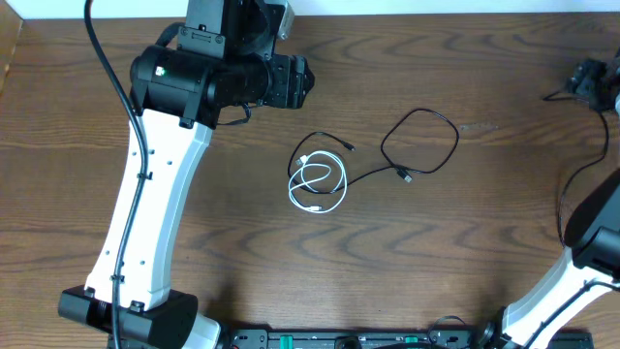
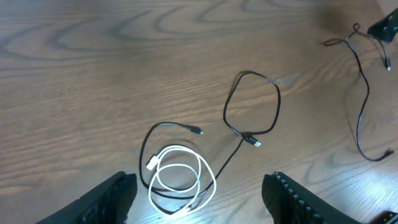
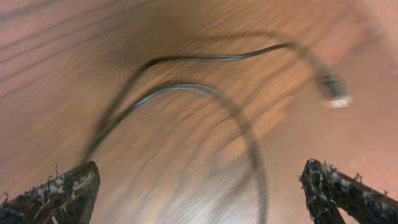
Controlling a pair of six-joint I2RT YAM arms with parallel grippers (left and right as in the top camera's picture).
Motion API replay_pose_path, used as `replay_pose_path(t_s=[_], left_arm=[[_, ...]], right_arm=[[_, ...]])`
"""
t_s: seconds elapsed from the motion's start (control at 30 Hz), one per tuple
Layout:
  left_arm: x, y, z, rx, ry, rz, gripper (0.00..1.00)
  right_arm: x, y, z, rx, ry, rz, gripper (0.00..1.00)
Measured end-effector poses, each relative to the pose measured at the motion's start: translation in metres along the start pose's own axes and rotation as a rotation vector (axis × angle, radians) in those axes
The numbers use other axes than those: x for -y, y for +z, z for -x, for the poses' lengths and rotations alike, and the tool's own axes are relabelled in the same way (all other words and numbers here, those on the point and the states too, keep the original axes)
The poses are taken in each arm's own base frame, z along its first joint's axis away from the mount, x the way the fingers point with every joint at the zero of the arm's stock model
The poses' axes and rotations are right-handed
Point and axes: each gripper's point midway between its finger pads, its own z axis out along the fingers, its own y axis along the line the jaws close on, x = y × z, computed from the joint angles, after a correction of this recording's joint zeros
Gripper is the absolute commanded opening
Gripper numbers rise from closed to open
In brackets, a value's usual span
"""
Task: Untangle cables
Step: 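Lower the left gripper onto the white cable loop and grasp it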
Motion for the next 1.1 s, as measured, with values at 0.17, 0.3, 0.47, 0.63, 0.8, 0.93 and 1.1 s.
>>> replay_pose_path(t_s=[0.17,0.3,0.47,0.63,0.8,0.93,1.1], left_arm=[[-0.001,0.000,-0.004,-0.015,0.018,0.002,0.70],[-0.002,0.000,-0.017,-0.067,0.025,0.006,0.70],[-0.005,0.004,-0.035,-0.140,0.027,0.011,0.70],[-0.020,0.036,-0.077,-0.278,-0.011,0.020,0.63],[-0.024,0.075,-0.114,-0.360,-0.041,0.017,0.67],[-0.013,0.104,-0.133,-0.375,-0.074,0.013,0.72],[-0.006,0.137,-0.154,-0.413,-0.143,0.081,0.79]], right_arm=[[-0.051,-0.082,0.016,0.063,-0.006,0.340,0.99],[-0.095,-0.172,0.014,0.124,-0.070,0.586,0.99],[-0.137,-0.203,-0.026,0.003,-0.143,0.718,0.99],[-0.156,-0.190,-0.057,-0.109,-0.179,0.720,0.99],[-0.156,-0.189,-0.065,-0.137,-0.186,0.702,0.99],[-0.154,-0.188,-0.069,-0.158,-0.185,0.691,0.99],[-0.152,-0.187,-0.073,-0.176,-0.183,0.682,0.99]])
